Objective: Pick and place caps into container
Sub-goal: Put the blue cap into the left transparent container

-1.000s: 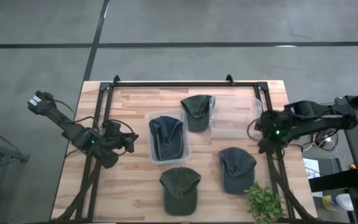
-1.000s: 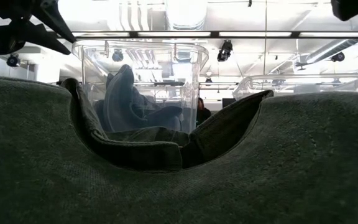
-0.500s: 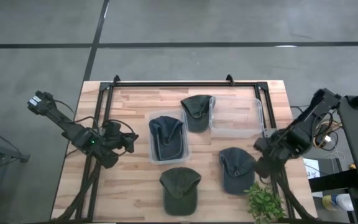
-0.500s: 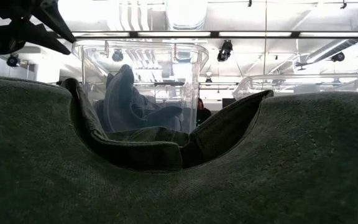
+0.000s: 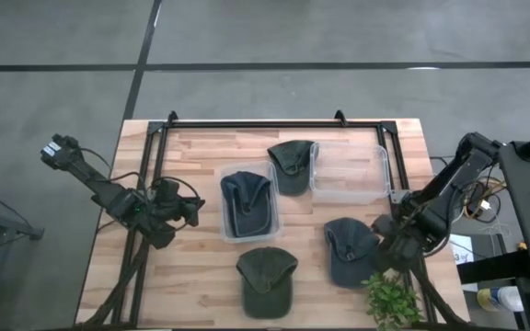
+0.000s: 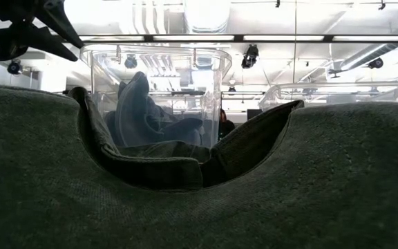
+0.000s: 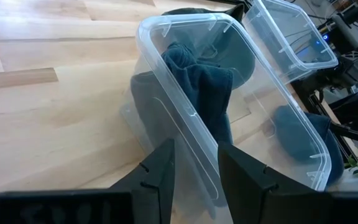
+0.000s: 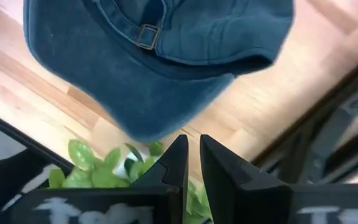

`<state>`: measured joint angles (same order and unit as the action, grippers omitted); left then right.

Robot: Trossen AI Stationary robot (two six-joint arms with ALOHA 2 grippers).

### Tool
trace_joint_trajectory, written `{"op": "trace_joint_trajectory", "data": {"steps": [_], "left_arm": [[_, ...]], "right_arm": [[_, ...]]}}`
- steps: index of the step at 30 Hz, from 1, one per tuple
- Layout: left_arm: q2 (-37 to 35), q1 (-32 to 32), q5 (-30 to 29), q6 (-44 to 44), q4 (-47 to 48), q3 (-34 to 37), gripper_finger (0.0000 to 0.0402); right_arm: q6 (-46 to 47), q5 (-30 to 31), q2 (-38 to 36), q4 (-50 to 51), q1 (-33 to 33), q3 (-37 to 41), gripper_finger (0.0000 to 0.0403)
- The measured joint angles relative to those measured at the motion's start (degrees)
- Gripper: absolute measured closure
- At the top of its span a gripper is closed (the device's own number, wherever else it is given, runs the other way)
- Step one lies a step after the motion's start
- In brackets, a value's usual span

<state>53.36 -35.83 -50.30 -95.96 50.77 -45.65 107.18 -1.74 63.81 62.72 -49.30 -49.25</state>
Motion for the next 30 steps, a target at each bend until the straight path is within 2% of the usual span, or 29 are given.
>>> {"op": "trace_joint_trajectory", "data": {"steps": [6,13,20,25,30], "left_arm": [[0.00,-0.27,0.04,0.96,-0.01,0.00,0.0287],[0.00,-0.38,0.00,1.09,-0.09,0.00,0.0287],[0.00,-0.39,-0.09,1.44,-0.16,0.00,0.0287],[0.00,-0.39,-0.14,1.49,-0.16,0.00,0.0287],[0.00,-0.39,-0.14,1.49,-0.18,0.00,0.0287]], "right_arm": [[1.82,0.04,-0.28,-5.00,0.02,4.02,0.0340],[3.64,0.98,0.13,-2.93,0.04,4.82,0.0269],[8.20,2.03,0.22,-6.03,0.04,8.43,0.0208],[9.35,4.12,0.28,-13.63,0.06,13.35,0.0196],[11.92,6.43,0.28,-16.73,0.06,17.35,0.0200]]}}
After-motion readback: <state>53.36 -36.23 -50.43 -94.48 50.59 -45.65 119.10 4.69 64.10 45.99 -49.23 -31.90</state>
